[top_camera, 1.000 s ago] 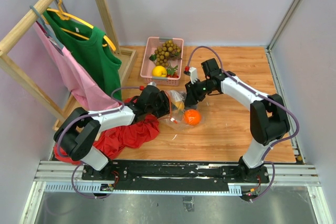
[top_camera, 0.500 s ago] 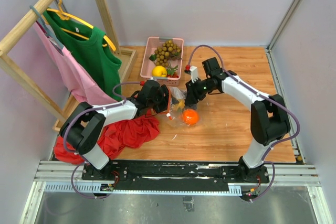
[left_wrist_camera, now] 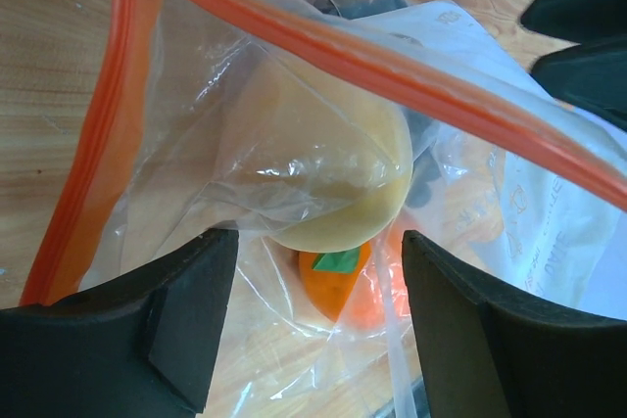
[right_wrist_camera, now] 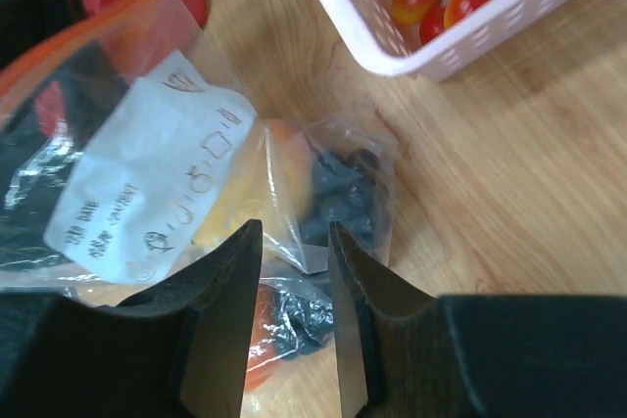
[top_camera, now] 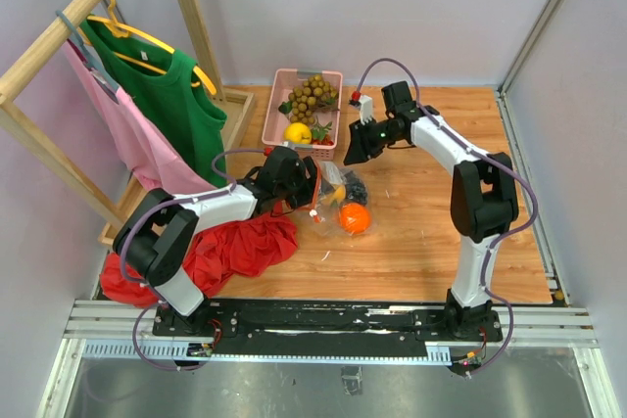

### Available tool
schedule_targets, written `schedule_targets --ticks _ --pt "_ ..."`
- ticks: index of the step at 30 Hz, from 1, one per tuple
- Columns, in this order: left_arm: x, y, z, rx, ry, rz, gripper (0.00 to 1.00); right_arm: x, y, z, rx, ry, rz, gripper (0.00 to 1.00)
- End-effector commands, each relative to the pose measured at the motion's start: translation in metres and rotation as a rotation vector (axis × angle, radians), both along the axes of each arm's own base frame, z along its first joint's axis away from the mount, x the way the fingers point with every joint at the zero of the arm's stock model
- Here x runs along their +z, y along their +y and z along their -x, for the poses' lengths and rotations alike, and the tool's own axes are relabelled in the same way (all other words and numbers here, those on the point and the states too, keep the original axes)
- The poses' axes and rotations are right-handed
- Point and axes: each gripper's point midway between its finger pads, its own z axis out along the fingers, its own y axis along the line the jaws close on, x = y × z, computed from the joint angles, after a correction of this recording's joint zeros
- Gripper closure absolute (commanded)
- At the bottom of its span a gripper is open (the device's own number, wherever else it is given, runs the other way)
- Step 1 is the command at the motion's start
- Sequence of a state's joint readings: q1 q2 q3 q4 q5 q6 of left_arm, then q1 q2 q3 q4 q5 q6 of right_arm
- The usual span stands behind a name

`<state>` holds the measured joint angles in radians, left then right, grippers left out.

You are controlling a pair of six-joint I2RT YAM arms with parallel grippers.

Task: Open the zip-top bag and remove the fake food
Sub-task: Pick up the fake fruit from the zipper food storage bag.

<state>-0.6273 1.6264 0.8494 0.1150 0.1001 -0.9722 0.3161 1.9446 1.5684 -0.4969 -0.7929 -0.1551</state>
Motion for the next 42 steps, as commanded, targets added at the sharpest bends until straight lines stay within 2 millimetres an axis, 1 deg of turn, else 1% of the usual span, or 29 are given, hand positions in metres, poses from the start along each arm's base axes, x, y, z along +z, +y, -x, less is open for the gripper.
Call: schedule_targets --ticks 1,3,4,5,7,8,9,13,17,22,23,25,29,31,33,35,37,42 --pt "0.017 0.002 -0.002 -0.012 -0.026 0.003 0.28 -0.020 0.002 0.007 -0.002 0.098 0.015 0.66" --pt "0.020 0.004 0.000 -0.006 -0.021 -0.001 0.32 -0.029 0.000 0.007 -0.007 0.114 0.031 0.67" --pt "0.023 0.004 0.001 -0.006 -0.023 0.002 0.42 -0.032 0.000 0.008 -0.007 0.121 0.033 0.68" --pt "0.025 0.004 0.002 -0.007 -0.026 0.008 0.48 -0.035 0.000 0.009 -0.006 0.128 0.036 0.68" --pt "0.028 0.003 0.003 -0.015 -0.025 0.018 0.59 -0.039 0.002 0.013 0.003 0.136 0.041 0.69" --pt "0.030 0.002 0.004 -0.020 -0.023 0.024 0.64 -0.040 0.003 0.015 0.007 0.140 0.043 0.70" --pt "0.032 0.000 0.005 -0.027 -0.022 0.033 0.66 -0.042 0.004 0.017 0.011 0.144 0.045 0.70" --pt "0.038 -0.008 0.006 -0.055 -0.021 0.078 0.67 -0.047 0.007 0.026 0.024 0.154 0.048 0.73" --pt "0.040 -0.017 0.007 -0.091 -0.013 0.106 0.63 -0.049 0.008 0.035 0.034 0.157 0.048 0.74" --pt "0.039 -0.022 0.009 -0.114 -0.004 0.117 0.52 -0.056 0.007 0.044 0.037 0.173 0.048 0.75" --pt "0.040 -0.022 0.010 -0.118 -0.005 0.116 0.51 -0.048 0.007 0.044 0.035 0.154 0.041 0.75" --pt "0.042 -0.020 0.011 -0.121 -0.009 0.109 0.51 -0.046 0.008 0.045 0.036 0.147 0.037 0.75" --pt "0.049 -0.014 0.015 -0.118 -0.021 0.097 0.55 -0.044 0.009 0.046 0.035 0.144 0.035 0.75" --pt "0.051 -0.013 0.018 -0.121 -0.022 0.103 0.64 -0.043 0.009 0.046 0.033 0.144 0.034 0.75" --pt "0.052 -0.014 0.023 -0.134 -0.014 0.120 0.70 -0.042 0.009 0.047 0.030 0.143 0.031 0.75" --pt "0.053 -0.018 0.027 -0.148 -0.003 0.134 0.71 -0.042 0.010 0.048 0.031 0.141 0.029 0.75" --pt "0.053 -0.021 0.031 -0.159 0.005 0.139 0.69 -0.043 0.011 0.050 0.033 0.142 0.030 0.74" --pt "0.039 -0.028 0.039 -0.165 0.057 0.122 0.64 -0.044 0.013 0.052 0.038 0.142 0.034 0.74"
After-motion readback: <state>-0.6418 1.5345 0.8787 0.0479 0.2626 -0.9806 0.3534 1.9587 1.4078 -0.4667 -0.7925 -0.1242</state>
